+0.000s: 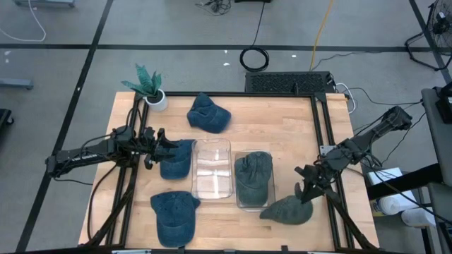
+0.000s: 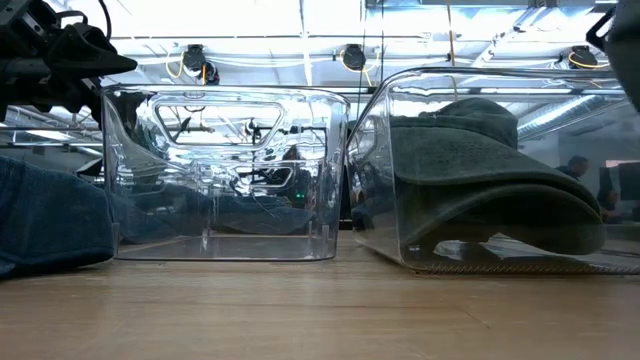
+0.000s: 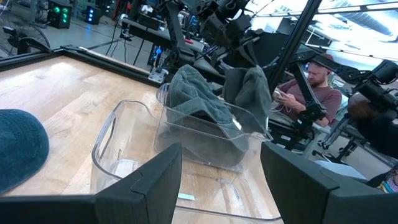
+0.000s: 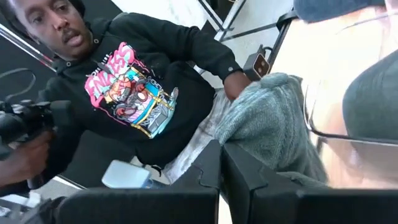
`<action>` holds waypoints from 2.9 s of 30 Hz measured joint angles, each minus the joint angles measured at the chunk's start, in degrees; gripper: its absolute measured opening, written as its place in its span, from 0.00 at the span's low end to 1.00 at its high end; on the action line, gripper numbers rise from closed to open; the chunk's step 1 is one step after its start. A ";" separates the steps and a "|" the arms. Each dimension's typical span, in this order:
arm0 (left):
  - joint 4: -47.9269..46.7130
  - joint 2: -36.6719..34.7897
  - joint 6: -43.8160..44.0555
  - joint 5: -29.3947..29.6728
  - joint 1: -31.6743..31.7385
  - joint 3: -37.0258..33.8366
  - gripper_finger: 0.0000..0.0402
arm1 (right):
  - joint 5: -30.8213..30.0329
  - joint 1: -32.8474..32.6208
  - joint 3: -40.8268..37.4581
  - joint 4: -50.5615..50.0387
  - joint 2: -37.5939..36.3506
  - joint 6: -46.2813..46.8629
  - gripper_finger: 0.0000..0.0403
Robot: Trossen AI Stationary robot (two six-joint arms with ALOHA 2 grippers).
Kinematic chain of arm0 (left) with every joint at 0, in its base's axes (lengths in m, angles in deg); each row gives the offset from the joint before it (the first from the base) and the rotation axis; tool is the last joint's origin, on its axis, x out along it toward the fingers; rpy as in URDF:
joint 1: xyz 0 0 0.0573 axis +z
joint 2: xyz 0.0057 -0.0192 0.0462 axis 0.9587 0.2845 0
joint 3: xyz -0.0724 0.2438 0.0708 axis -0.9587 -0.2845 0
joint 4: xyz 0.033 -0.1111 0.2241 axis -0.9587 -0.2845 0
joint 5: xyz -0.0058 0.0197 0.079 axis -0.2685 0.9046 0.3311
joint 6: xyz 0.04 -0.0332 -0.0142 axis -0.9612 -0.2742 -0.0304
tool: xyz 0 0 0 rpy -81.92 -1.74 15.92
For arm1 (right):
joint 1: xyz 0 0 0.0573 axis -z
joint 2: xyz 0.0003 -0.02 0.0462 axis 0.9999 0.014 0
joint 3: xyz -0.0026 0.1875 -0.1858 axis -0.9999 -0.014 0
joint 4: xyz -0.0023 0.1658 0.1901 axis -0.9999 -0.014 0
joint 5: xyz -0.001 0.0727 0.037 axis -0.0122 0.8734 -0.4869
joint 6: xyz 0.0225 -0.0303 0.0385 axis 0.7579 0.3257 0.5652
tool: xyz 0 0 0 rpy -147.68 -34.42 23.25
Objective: Pick & Place hat
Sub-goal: Put the gray cap into the right transparent bin
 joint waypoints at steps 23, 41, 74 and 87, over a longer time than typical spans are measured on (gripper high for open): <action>0.00 0.00 0.00 0.00 0.02 0.00 0.57 | -7.53 0.07 0.00 11.26 -0.02 -16.63 0.00; 0.00 0.00 0.00 0.00 0.02 0.00 0.57 | -29.73 0.11 0.00 30.12 2.87 -38.86 0.00; 0.00 0.00 0.00 0.00 0.01 0.01 0.57 | -70.88 -8.64 0.00 78.25 23.57 -83.81 0.00; 0.00 0.00 0.00 -0.01 0.02 0.01 0.57 | -71.96 -1.88 0.02 57.54 10.36 -81.86 0.00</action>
